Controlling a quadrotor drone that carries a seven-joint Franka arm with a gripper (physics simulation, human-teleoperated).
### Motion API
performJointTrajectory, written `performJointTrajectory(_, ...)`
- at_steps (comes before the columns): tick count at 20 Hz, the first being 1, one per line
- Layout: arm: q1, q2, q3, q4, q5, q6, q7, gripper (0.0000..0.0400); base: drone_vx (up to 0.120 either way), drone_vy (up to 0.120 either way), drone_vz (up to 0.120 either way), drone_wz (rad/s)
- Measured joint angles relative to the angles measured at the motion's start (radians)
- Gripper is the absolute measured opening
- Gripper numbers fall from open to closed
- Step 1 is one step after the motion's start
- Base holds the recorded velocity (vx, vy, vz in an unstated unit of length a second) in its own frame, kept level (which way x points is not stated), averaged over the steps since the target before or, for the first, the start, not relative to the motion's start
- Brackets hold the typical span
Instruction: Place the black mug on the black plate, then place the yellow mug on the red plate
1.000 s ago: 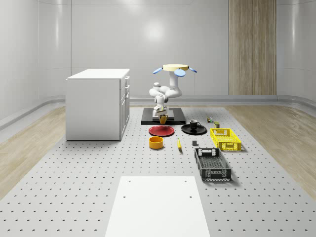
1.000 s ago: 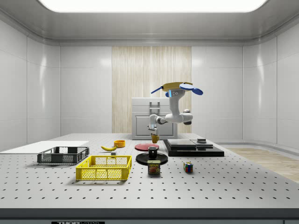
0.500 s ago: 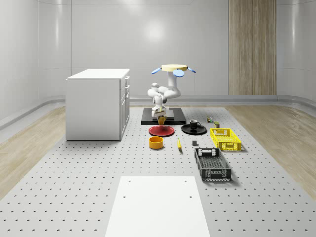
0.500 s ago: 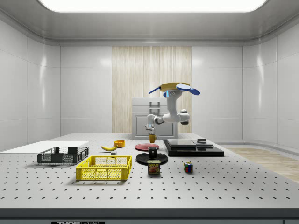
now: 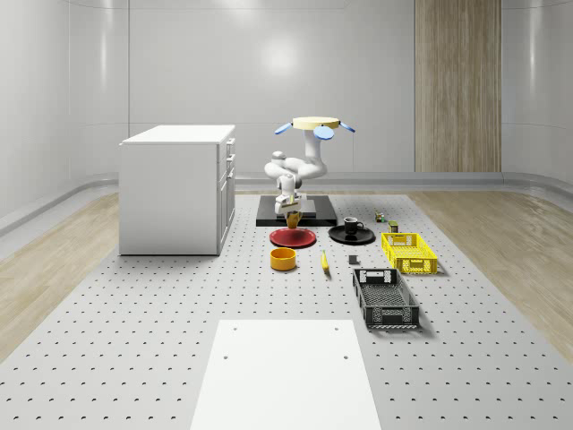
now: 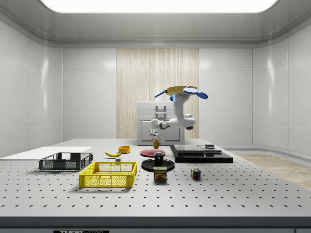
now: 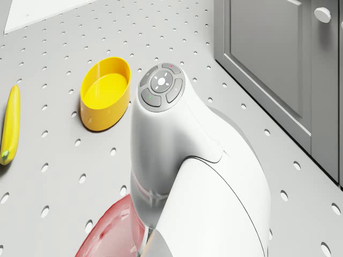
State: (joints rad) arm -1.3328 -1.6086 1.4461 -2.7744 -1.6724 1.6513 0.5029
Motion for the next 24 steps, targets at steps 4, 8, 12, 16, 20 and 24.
performJointTrajectory(4, -0.016, -0.001, -0.034, 0.012, -0.03, 0.015, 0.006, 0.01, 0.0, 0.0, 0.0, 0.0)
performJointTrajectory(8, -0.029, -0.001, -0.076, 0.023, -0.069, 0.032, 0.01, 0.01, 0.0, 0.0, 0.0, 0.0)
performJointTrajectory(12, -0.038, -0.001, -0.11, 0.032, -0.099, 0.046, 0.013, 0.01, 0.0, 0.0, 0.0, 0.0)
performJointTrajectory(16, -0.045, 0.0, -0.138, 0.04, -0.125, 0.058, 0.015, 0.0166, 0.0, 0.0, 0.0, 0.0)
performJointTrajectory(20, -0.043, 0.0, -0.128, 0.037, -0.115, 0.053, 0.014, 0.0314, 0.0, 0.0, 0.0, 0.0)
performJointTrajectory(24, -0.034, -0.001, -0.083, 0.027, -0.075, 0.035, 0.012, 0.0368, 0.0, 0.0, 0.0, 0.0)
